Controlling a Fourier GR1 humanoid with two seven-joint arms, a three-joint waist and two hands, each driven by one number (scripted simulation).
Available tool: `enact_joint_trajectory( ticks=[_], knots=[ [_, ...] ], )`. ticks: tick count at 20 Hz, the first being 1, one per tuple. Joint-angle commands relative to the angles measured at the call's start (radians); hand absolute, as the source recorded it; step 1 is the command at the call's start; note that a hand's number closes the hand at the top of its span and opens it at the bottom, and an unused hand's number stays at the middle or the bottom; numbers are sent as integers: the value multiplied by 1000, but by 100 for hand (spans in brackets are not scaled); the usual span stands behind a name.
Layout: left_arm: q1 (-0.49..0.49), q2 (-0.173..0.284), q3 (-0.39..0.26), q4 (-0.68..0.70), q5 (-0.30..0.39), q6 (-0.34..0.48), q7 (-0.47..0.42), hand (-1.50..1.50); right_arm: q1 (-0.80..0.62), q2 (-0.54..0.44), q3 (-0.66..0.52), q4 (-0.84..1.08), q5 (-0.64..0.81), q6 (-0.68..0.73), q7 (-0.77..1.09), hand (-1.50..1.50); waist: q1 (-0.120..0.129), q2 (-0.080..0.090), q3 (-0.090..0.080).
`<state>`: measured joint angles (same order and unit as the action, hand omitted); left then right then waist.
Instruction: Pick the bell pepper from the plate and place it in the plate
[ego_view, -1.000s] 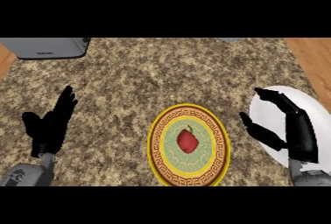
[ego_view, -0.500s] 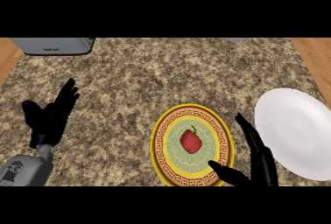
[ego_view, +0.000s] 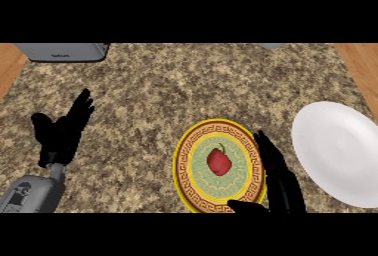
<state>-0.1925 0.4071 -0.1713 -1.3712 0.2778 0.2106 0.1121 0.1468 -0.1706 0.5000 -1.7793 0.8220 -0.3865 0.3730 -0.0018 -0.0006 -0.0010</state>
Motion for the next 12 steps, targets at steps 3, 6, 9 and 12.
enact_joint_trajectory(
  ticks=[3, 6, 9, 12],
  knots=[
    [-36, -7, 47, 82, -11, -42, -47, 0, -55, -4, 18, -48, 30, 233, 195, -150, -4, 2, 0],
    [18, -32, 24, 5, -31, -14, -10, 0, -156, 15, -8, -40, 95, 335, 314, -150, 4, 0, 0],
    [36, -22, 47, -13, -24, -40, -14, 0, -72, -13, 16, 18, 139, 304, 290, -150, 3, 0, 1],
    [10, -44, 44, 15, -43, -56, -20, 0, -196, 103, 45, 89, 177, 403, 412, -150, 5, 1, 1]
  ],
)
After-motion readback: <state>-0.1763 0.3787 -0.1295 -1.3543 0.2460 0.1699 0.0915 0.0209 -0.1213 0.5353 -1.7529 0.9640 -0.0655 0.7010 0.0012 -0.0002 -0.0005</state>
